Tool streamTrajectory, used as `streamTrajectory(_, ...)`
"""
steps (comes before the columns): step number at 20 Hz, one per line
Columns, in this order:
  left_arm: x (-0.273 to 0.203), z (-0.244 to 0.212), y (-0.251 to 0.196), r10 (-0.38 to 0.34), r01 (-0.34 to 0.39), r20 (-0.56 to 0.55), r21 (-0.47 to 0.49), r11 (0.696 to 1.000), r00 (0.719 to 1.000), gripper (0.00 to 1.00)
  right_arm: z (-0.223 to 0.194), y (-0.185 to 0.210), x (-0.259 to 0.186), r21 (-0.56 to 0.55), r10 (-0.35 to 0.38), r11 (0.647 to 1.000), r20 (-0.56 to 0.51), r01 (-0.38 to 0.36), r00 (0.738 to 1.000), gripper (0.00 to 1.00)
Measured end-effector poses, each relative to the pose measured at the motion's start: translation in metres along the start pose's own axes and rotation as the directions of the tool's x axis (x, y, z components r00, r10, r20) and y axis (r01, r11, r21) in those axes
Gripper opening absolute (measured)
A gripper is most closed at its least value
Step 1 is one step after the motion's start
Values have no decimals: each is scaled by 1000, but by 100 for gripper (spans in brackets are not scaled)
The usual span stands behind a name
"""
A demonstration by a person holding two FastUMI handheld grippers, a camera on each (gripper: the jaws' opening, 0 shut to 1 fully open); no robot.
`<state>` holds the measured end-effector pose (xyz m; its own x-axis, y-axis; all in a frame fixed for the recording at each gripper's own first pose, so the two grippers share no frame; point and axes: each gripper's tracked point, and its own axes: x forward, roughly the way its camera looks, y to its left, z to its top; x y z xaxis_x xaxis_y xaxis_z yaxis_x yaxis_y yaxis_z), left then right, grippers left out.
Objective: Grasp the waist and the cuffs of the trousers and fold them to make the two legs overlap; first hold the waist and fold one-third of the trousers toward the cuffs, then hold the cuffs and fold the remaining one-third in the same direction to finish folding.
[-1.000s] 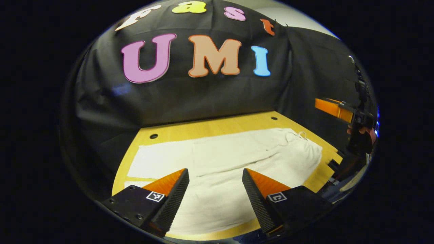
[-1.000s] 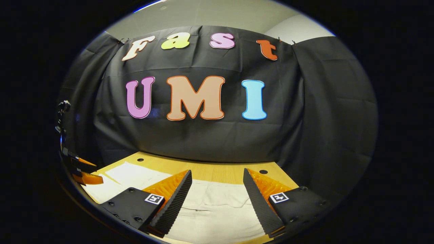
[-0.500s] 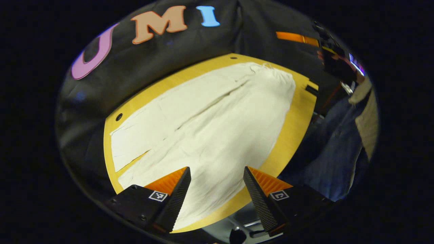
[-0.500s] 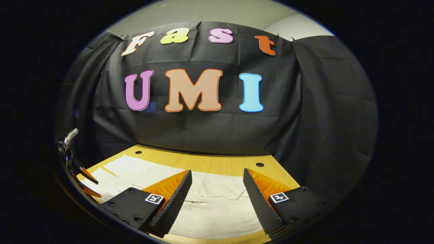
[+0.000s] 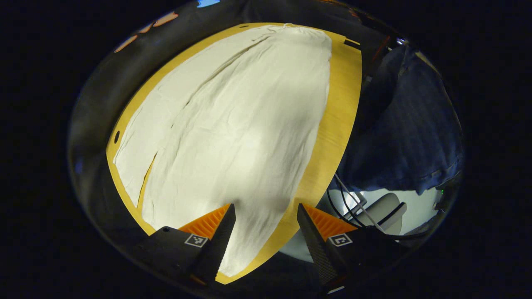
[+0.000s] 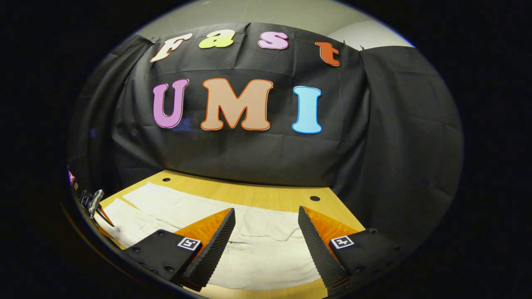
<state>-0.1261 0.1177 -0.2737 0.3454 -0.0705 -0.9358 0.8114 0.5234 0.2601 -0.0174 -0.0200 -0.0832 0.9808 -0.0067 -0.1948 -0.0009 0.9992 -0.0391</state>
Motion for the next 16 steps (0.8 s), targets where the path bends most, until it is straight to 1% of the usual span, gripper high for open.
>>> streamTrajectory(4, 8, -24, 7, -15, 15, -70, -8, 1000, 997, 85, -1, -2, 3, 4, -8, 1000, -4, 8, 1000, 98)
streamTrajectory(8, 10, -26, 6, -57, 54, -86, -39, 998, 995, 85, -3, -5, 9, 0, -11, 1000, -14, 11, 1000, 97)
streamTrajectory(10, 12, -26, 7, -83, 79, -113, -34, 996, 990, 83, -4, -2, 13, 2, -4, 1000, -20, 4, 1000, 97)
streamTrajectory(13, 12, -27, 8, -92, 93, -183, -2, 996, 979, 81, -10, 4, 19, -16, 21, 1000, -35, -21, 999, 98)
streamTrajectory(15, 13, -28, 13, -88, 93, -217, 15, 996, 972, 75, -16, 10, 22, -29, 50, 998, -52, -52, 997, 97)
streamTrajectory(16, 12, -28, 17, -82, 88, -224, 17, 996, 971, 66, -18, 13, 24, -35, 65, 997, -57, -67, 996, 97)
